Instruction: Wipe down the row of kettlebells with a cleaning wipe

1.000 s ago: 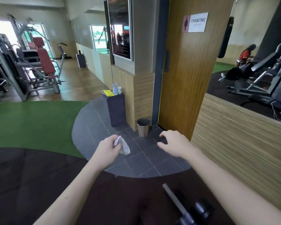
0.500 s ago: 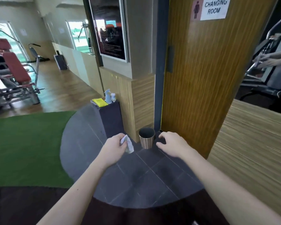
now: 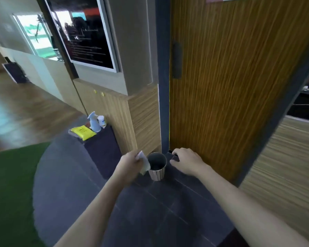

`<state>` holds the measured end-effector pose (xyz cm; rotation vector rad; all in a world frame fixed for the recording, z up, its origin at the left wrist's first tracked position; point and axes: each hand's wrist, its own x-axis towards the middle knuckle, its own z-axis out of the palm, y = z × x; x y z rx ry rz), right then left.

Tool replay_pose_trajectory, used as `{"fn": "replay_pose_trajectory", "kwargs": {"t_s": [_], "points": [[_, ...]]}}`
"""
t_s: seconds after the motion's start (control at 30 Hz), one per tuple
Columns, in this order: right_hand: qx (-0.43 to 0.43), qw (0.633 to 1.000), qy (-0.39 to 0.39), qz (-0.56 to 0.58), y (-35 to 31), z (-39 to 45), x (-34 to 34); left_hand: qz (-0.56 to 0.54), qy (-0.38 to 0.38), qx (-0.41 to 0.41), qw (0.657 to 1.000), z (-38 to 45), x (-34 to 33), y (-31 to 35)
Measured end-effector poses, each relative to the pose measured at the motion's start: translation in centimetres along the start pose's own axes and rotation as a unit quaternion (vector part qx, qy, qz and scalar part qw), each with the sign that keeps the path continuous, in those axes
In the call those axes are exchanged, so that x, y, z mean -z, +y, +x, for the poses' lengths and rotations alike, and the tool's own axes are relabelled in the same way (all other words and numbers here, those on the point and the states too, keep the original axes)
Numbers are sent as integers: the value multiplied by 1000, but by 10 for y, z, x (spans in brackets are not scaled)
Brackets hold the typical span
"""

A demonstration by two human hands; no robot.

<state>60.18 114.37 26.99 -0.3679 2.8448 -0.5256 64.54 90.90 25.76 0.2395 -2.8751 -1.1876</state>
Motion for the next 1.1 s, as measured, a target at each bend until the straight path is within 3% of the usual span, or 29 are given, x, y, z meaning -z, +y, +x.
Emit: {"fn": "replay_pose_trajectory", "kwargs": {"t_s": [0.33,0.63,0.93,1.1], "points": [[-76,997,5,23,-19,190,19,26,-67,-58,996,246,27,-36],[-190,979,38,56,2,376,-25,103,-216,-141,961,470,-27,-74],[-292,949,-6,119,-3,458,-35,193,-306,-175,916,576,-50,-86],[-313,942,-20,119,3,482,-24,148,-335,-148,919,606,-72,-92]]}}
